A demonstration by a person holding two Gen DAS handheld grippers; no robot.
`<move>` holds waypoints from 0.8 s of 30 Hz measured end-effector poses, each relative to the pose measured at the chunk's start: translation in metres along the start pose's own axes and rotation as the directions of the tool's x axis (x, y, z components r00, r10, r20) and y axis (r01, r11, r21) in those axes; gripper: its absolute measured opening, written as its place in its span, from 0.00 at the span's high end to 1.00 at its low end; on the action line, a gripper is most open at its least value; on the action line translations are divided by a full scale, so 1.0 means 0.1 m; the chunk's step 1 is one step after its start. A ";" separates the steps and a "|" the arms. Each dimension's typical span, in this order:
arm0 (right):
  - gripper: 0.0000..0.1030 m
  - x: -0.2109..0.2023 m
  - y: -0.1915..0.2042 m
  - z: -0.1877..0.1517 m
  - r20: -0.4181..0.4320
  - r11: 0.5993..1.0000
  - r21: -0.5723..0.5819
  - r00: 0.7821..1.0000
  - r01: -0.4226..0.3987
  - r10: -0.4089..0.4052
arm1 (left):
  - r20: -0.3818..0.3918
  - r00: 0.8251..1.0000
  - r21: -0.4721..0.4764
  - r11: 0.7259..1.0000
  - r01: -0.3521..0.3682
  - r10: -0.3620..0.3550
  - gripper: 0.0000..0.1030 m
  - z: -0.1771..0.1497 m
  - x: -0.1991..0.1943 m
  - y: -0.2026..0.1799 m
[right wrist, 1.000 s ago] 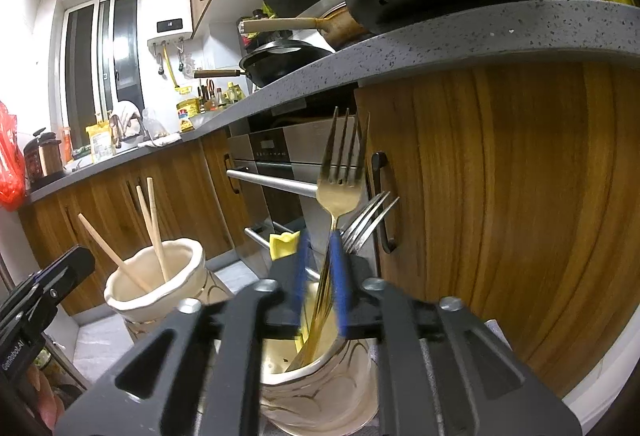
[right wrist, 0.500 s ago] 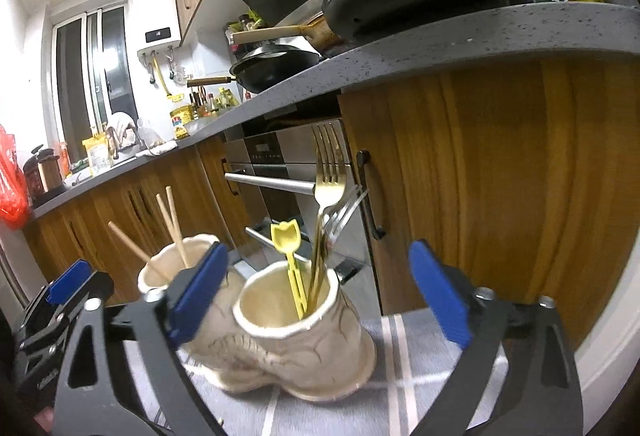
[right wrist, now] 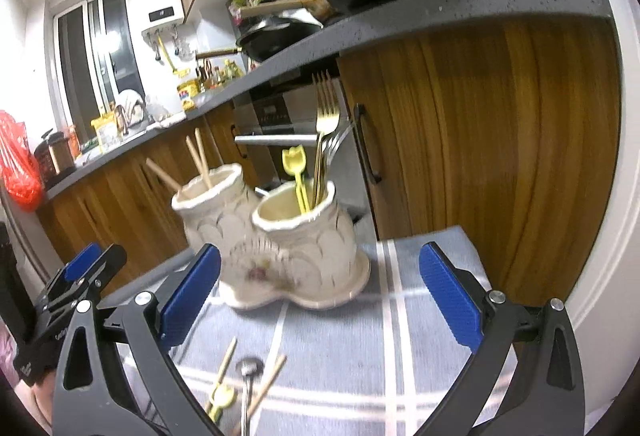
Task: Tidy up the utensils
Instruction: 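Move both tools back down toward the utensils on the cloth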
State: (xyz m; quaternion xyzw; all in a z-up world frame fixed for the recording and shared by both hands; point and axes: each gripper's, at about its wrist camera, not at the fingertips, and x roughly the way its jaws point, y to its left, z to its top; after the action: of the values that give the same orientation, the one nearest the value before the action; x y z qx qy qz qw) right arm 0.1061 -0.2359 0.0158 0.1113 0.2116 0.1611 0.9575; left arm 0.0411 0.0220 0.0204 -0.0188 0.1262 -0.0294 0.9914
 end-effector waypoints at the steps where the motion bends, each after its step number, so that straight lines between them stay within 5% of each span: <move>1: 0.04 0.00 0.01 -0.02 -0.008 1.000 -0.005 1.000 0.001 -0.001 | -0.013 1.000 -0.003 1.000 0.002 -0.002 0.07 -0.03 -0.01 0.00; 11: 0.04 -0.08 0.11 -0.39 -0.109 0.998 -0.064 0.994 -0.011 0.004 | -0.186 0.982 -0.037 0.999 0.011 -0.017 0.07 -0.36 -0.10 0.08; 19: 0.08 -0.10 0.47 -0.72 -0.238 0.982 -0.148 0.968 -0.122 0.084 | -0.226 0.974 -0.083 0.996 -0.012 -0.007 0.07 -0.44 -0.18 0.24; 24: 0.46 -0.06 0.76 -0.93 -0.337 0.959 -0.213 0.936 -0.185 0.106 | -0.233 0.972 -0.080 0.997 0.006 -0.025 0.07 -0.43 -0.16 0.24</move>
State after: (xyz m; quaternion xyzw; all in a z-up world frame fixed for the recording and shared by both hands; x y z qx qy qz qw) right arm 0.0400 -0.1540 -0.0427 -0.0179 0.3350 0.2725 0.9018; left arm 0.0164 0.0452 -0.0182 -0.0553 0.2429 -0.0341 0.9679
